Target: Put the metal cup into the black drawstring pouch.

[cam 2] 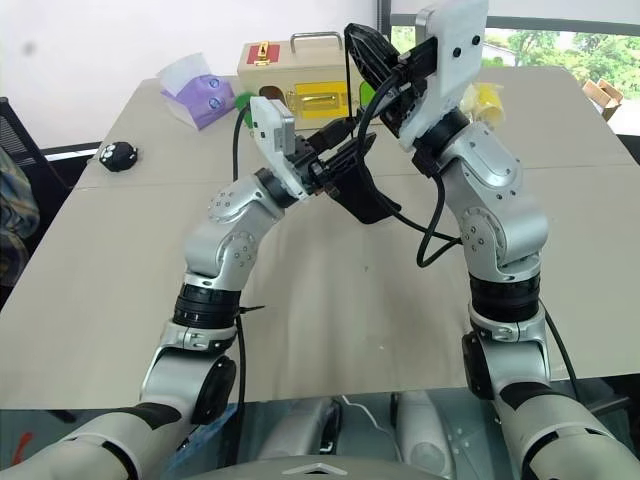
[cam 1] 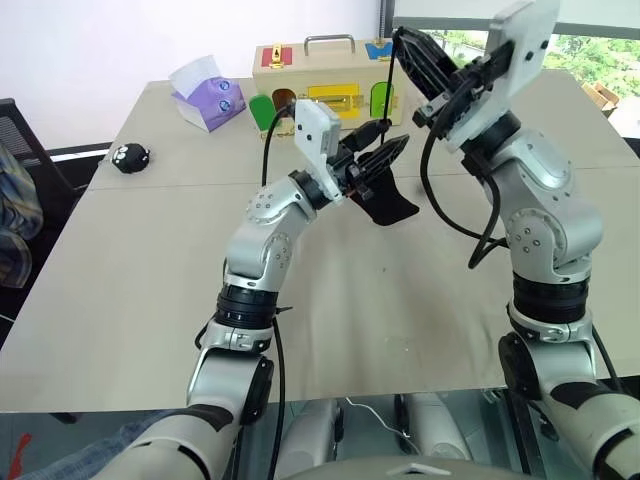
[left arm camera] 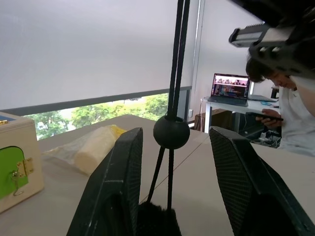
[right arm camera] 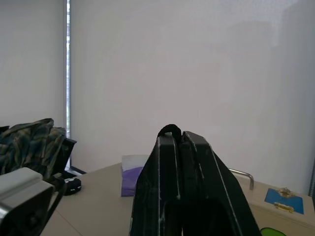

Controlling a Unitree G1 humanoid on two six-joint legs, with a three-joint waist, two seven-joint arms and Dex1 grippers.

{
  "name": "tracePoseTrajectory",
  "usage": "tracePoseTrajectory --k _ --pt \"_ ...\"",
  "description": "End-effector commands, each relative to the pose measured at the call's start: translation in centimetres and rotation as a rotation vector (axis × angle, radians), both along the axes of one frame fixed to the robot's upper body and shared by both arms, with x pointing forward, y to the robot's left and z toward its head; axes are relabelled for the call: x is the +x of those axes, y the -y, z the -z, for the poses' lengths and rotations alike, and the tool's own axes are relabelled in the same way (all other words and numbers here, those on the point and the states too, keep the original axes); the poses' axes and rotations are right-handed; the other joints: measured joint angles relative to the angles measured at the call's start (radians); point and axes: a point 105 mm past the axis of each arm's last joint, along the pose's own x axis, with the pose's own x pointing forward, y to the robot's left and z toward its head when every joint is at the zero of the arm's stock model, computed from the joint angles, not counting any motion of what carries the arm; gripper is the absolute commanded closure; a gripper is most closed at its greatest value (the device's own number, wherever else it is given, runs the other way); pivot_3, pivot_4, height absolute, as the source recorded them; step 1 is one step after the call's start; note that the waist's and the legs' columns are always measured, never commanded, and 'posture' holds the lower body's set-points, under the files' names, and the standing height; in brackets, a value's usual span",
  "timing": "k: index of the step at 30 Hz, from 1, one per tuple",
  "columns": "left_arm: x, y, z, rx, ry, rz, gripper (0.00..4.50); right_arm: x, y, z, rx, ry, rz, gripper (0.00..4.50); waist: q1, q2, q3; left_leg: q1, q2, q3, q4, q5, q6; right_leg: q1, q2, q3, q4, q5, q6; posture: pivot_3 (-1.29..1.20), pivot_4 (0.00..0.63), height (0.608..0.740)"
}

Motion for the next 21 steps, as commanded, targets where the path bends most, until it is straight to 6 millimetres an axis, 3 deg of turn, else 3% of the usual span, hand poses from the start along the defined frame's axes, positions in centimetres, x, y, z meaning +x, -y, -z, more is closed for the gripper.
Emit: tracePoseTrajectory --k 1,3,6,8,13,14,16,18,21 --pt "-0.6 0.7 -2.0 -0.041 0.074 0.036 2.33 -1.6 -0.5 -1.6 0.006 0.075 -0.04 4.5 0.0 0.0 0.0 0.0 0.0 0.0 0.0 0.0 0.0 0.0 0.0 0.0 0.0 0.0 0.0 0.0 0.15 0.71" --pt "-0.7 0.8 -2.5 -0.077 0.074 0.044 2.55 -1.6 -0.5 -1.6 0.003 0.074 -0.038 4.5 0.0 0.0 0.0 0.0 0.0 0.0 0.0 0.0 0.0 0.0 0.0 0.0 0.0 0.0 0.0 0.0 0.15 0.71" --pt "-0.9 0.6 -2.9 -0.105 0.083 0.048 3.35 -1.5 -0.4 -1.4 -0.001 0.067 -0.031 4.5 0.0 0.0 0.0 0.0 0.0 0.0 0.0 0.0 0.0 0.0 0.0 0.0 0.0 0.0 0.0 0.0 0.15 0.71" --pt "-1.0 0.6 -2.6 -0.092 0.076 0.055 4.15 -1.5 -0.4 -1.3 -0.004 0.065 -0.029 4.5 -0.002 0.0 0.0 0.0 0.0 0.0 0.0 0.0 0.0 0.0 0.0 0.0 0.0 0.0 0.0 0.0 0.15 0.71" --pt "-0.7 0.6 -1.3 -0.034 0.058 0.038 4.24 -1.4 -0.1 -1.6 0.004 0.079 -0.013 4.5 -0.001 0.0 0.0 0.0 0.0 0.0 0.0 0.0 0.0 0.0 0.0 0.0 0.0 0.0 0.0 0.0 0.15 0.71" --pt "-0.5 0.7 -0.7 0.003 0.06 0.023 4.24 -1.3 0.4 -2.3 0.039 0.093 0.008 4.5 -0.001 0.0 0.0 0.0 0.0 0.0 0.0 0.0 0.0 0.0 0.0 0.0 0.0 0.0 0.0 0.0 0.15 0.71" --pt "0.2 1.0 2.0 0.142 0.063 -0.025 4.24 -0.8 3.4 -5.9 0.305 0.099 0.054 4.5 -0.004 0.0 0.0 0.0 0.0 0.0 0.0 0.0 0.0 0.0 0.0 0.0 0.0 0.0 0.0 0.0 0.15 0.71" --pt "0.3 1.2 4.0 0.211 0.038 -0.022 4.24 -1.6 6.0 -9.0 0.575 0.109 -0.013 4.5 -0.002 0.001 0.0 0.0 -0.001 0.001 0.0 0.0 0.0 -0.002 0.0 0.001 0.004 0.0 0.0 0.0 0.15 0.71" --pt "0.8 1.2 5.8 0.267 0.001 -0.044 4.24 -3.3 8.2 -11.6 0.809 0.129 -0.165 4.5 0.002 0.0 0.0 -0.001 0.0 -0.002 0.001 0.001 -0.001 -0.002 0.0 -0.001 0.003 0.0 0.0 0.0 0.15 0.71"
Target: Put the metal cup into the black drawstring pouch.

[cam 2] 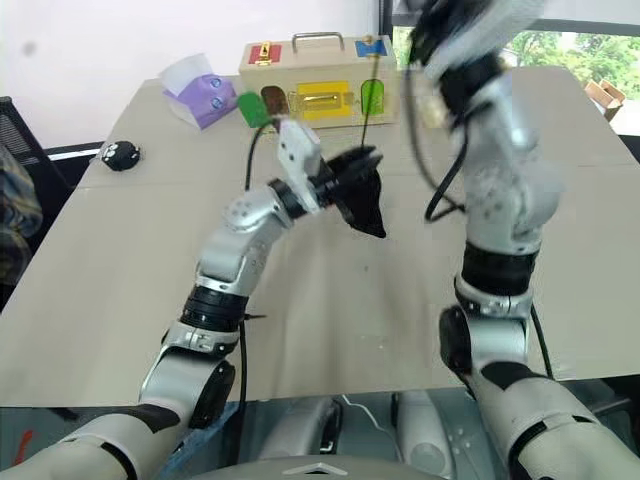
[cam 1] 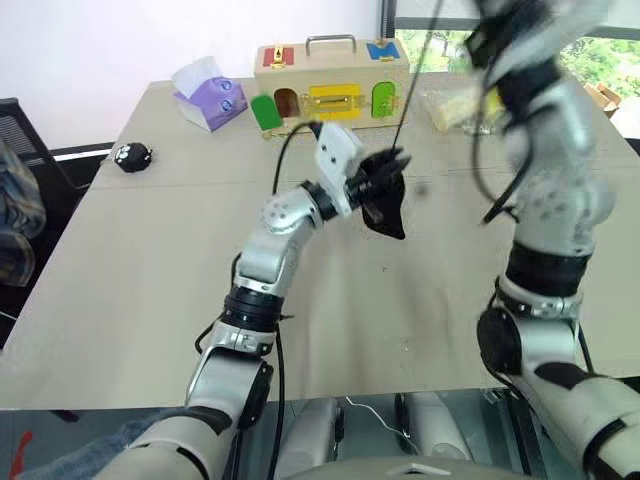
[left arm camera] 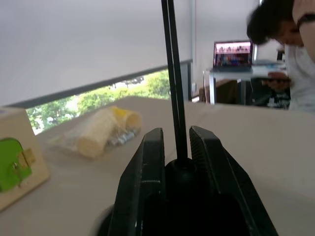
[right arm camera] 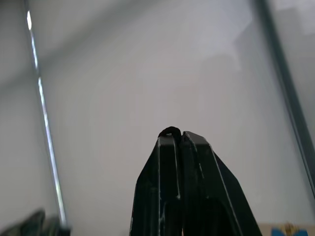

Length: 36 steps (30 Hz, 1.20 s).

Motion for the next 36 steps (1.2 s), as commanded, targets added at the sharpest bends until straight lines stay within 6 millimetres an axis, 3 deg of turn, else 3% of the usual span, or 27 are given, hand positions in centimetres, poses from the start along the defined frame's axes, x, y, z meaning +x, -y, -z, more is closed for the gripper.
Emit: tracePoseTrajectory --k 1,3,5,10,15,20,24,27,36 --pt "0.9 -0.3 3.5 0.137 -0.058 -0.051 4.24 -4.5 4.1 -5.2 0.347 0.198 -0.148 4.5 0.0 0.001 0.0 0.0 0.0 0.0 0.0 0.0 0.0 0.0 0.0 0.0 0.0 0.0 0.0 0.0 0.15 0.71" --pt "1.0 -0.3 5.3 0.25 -0.02 -0.072 4.24 -4.8 4.3 -5.4 0.372 0.193 -0.187 4.5 -0.001 0.001 0.0 0.0 0.0 0.0 0.0 0.0 0.0 0.0 0.0 0.0 0.0 0.0 0.0 0.0 0.15 0.71" --pt "0.7 -0.2 5.5 0.238 -0.025 -0.054 4.24 -4.3 3.3 -4.6 0.275 0.165 -0.149 4.5 -0.005 0.002 0.0 0.0 -0.001 0.001 0.0 0.0 0.0 0.0 0.0 0.001 0.0 0.0 0.0 0.0 0.15 0.71" --pt "0.1 -0.1 2.2 0.041 -0.038 0.004 4.24 -2.8 0.4 -1.6 0.076 0.063 -0.116 4.5 -0.006 0.002 0.0 0.0 0.0 0.002 0.0 0.0 0.0 -0.001 0.0 0.002 0.002 0.0 0.0 0.0 0.15 0.71" --pt "-0.3 -0.8 -0.6 -0.114 -0.033 0.027 1.9 -2.5 -2.0 1.9 -0.119 0.011 -0.133 4.5 -0.005 0.002 0.0 0.0 0.0 0.003 0.001 0.0 0.0 -0.001 0.0 0.002 0.003 0.0 0.0 0.0 0.15 0.71" --pt "-0.9 -2.5 -2.7 -0.259 -0.097 0.056 1.9 -2.0 -1.8 3.9 -0.183 -0.055 -0.137 4.5 -0.004 0.002 0.0 0.0 0.0 0.002 0.002 0.0 0.0 -0.001 0.0 0.002 0.003 0.0 0.0 0.0 0.15 0.71" --pt "-1.8 -3.2 -2.1 -0.216 -0.116 0.069 1.9 -1.4 -1.4 6.1 -0.225 -0.123 -0.127 4.5 -0.004 0.002 0.0 0.0 0.0 0.003 0.002 0.0 0.0 -0.001 0.0 0.002 0.003 0.0 0.0 0.0 0.15 0.71" --pt "-2.2 -4.3 -1.2 -0.198 -0.149 0.045 1.9 -1.1 -0.6 9.0 -0.277 -0.212 -0.141 4.5 -0.003 0.002 0.0 0.0 0.0 0.003 0.002 0.0 0.0 -0.001 0.0 0.002 0.003 0.0 0.0 0.0 0.15 0.71" --pt "-3.5 -8.8 5.4 -0.014 -0.303 -0.078 1.9 -1.7 5.3 20.1 -0.439 -0.56 -0.106 4.5 0.001 0.002 0.0 0.0 0.0 0.003 0.001 0.0 0.001 0.0 0.0 0.002 0.002 0.0 0.0 0.0 0.15 0.71"
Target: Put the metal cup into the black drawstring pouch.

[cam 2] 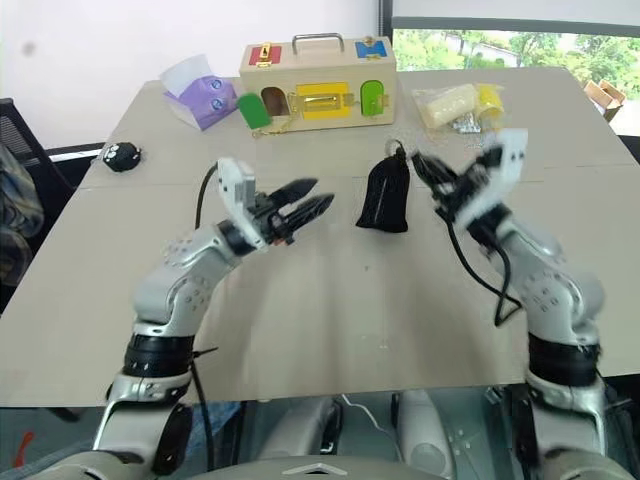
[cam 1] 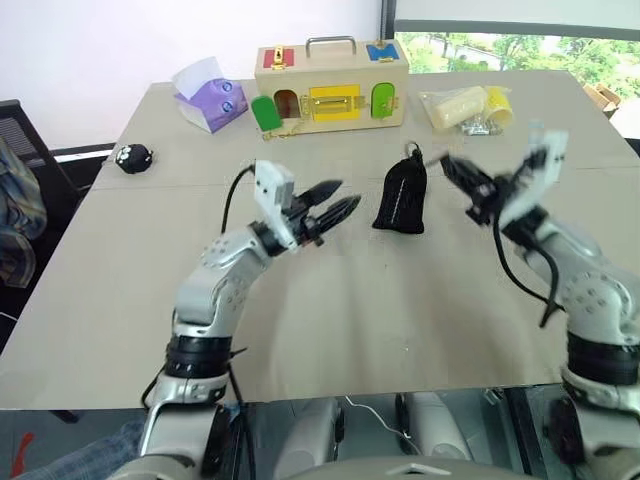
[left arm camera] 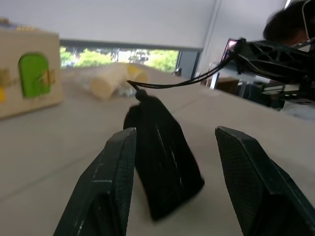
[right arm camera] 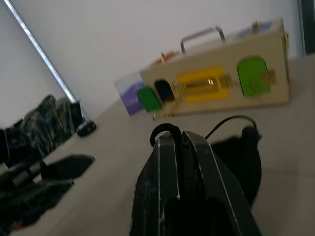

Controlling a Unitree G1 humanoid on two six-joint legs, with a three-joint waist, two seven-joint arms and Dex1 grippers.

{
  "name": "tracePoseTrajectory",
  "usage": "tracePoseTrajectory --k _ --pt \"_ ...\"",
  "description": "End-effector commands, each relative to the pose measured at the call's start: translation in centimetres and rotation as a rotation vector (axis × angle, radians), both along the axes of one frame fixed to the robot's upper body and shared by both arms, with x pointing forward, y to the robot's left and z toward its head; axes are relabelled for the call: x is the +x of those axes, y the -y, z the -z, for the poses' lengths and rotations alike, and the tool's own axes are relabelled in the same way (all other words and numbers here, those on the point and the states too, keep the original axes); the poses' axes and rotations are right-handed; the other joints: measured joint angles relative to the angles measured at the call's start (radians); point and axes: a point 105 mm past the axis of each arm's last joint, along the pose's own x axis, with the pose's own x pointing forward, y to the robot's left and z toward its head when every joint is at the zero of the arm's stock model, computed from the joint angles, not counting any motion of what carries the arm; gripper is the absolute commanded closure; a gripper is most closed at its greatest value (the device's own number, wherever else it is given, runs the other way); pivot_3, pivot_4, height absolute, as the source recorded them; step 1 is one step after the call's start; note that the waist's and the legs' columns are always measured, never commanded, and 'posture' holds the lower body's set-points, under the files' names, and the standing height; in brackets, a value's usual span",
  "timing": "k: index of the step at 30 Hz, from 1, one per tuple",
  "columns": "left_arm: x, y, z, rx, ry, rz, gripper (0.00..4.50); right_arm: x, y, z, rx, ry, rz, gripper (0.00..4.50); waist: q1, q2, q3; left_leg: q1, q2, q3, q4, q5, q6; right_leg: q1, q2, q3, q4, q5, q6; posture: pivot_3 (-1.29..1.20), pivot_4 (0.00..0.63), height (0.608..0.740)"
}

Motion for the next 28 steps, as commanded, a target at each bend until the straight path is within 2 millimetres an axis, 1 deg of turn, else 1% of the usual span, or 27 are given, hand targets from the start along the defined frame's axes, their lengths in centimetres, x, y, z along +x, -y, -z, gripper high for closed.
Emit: tracePoseTrajectory --k 1,5,7,8,9,10,14,16,17,18,22,24,26,28 --pt "-1.1 -0.3 0.1 0.056 0.034 0.02 1.9 -0.7 1.2 0.5 -0.034 0.008 -0.006 4.5 -0.001 0.0 0.0 0.0 0.0 0.0 0.0 0.0 0.0 0.0 0.0 0.0 0.0 0.0 0.0 0.0 0.15 0.71" --pt "-1.7 -0.5 0.9 0.079 0.019 0.033 1.9 -0.6 2.3 1.9 -0.046 -0.034 0.027 4.5 0.001 0.0 0.0 0.003 0.0 0.001 0.0 0.0 0.0 0.003 0.0 0.001 0.001 0.0 0.0 0.0 0.15 0.71" --pt "-2.4 -1.1 2.4 0.118 -0.015 0.028 1.81 -0.3 3.5 3.5 -0.044 -0.07 0.075 3.88 0.001 -0.001 0.0 0.003 0.001 0.001 0.0 0.0 0.0 0.003 0.0 0.001 0.001 0.0 0.0 0.0 0.15 0.71" --pt "-2.7 -1.3 2.9 0.138 -0.026 0.026 1.81 -0.3 3.8 3.9 -0.034 -0.077 0.091 3.7 0.0 -0.001 -0.001 0.003 0.001 0.002 0.0 0.0 0.0 0.003 0.0 0.001 0.001 0.0 0.0 0.0 0.15 0.71" --pt "-2.9 -1.6 3.3 0.14 -0.042 0.017 1.81 -0.7 3.7 4.3 -0.009 -0.095 0.061 3.16 0.001 -0.001 -0.001 0.004 0.001 0.002 -0.001 0.0 0.0 0.003 0.0 0.001 0.0 0.0 0.0 0.0 0.15 0.71" --pt "-3.0 -1.8 3.5 0.144 -0.046 0.011 1.81 -1.2 3.6 4.5 -0.017 -0.097 0.039 2.85 0.003 -0.001 -0.001 0.003 0.001 0.002 -0.001 0.0 0.0 0.003 0.0 0.001 -0.001 0.0 0.0 0.0 0.15 0.71" --pt "-2.8 -2.8 4.3 0.174 -0.053 -0.052 1.81 -2.2 4.7 6.5 -0.17 -0.095 0.038 2.85 0.018 -0.001 -0.001 0.003 0.001 0.002 -0.001 0.0 0.0 0.003 0.0 0.001 -0.001 0.0 0.0 0.0 0.15 0.71" --pt "-2.9 -3.1 4.4 0.168 -0.055 -0.076 1.81 -2.8 5.9 8.1 -0.334 -0.06 0.04 2.85 0.023 -0.001 -0.001 0.004 0.001 0.002 0.0 0.0 0.001 0.004 0.0 0.001 -0.001 0.0 0.0 0.0 0.15 0.71" --pt "-3.1 -3.3 4.7 0.178 -0.052 -0.087 1.81 -3.2 6.4 9.0 -0.427 -0.03 0.022 2.85 0.024 -0.001 -0.001 0.004 0.001 0.002 0.0 0.0 0.001 0.004 0.0 0.001 -0.001 0.0 0.0 0.0 0.15 0.71" --pt "-3.2 -3.4 4.9 0.187 -0.05 -0.094 1.81 -3.8 6.7 9.7 -0.485 0.005 -0.014 2.85 0.024 -0.001 -0.001 0.004 0.001 0.003 -0.001 0.0 0.001 0.004 0.0 0.001 -0.001 0.0 0.0 0.0 0.15 0.71" --pt "-3.8 -3.5 5.4 0.186 -0.061 -0.103 1.81 -5.3 7.6 11.4 -0.551 0.077 -0.121 2.85 0.022 -0.001 -0.001 0.005 0.002 0.003 -0.001 0.0 0.001 0.005 0.001 0.001 -0.001 0.0 0.0 0.0 0.15 0.71" --pt "-3.9 -3.6 5.5 0.193 -0.055 -0.114 1.81 -5.6 8.3 12.1 -0.582 0.079 -0.146 2.85 0.022 -0.001 0.0 0.01 0.002 0.004 -0.001 -0.001 0.001 0.009 0.001 0.002 -0.002 0.0 0.0 0.0 0.15 0.71" --pt "-3.9 -3.8 5.6 0.2 -0.045 -0.126 1.81 -5.6 8.7 12.1 -0.565 0.105 -0.149 2.85 0.022 -0.001 0.0 0.016 0.003 0.003 -0.003 -0.002 0.004 0.017 0.001 0.001 -0.005 0.0 0.0 0.0 0.15 0.71" --pt "-3.7 -3.9 5.5 0.216 -0.021 -0.146 1.81 -5.5 8.8 12.1 -0.538 0.107 -0.153 2.85 0.022 -0.001 0.0 0.018 0.003 0.003 -0.003 -0.003 0.004 0.02 0.002 0.0 -0.008 0.0 0.0 0.0 0.15 0.71"
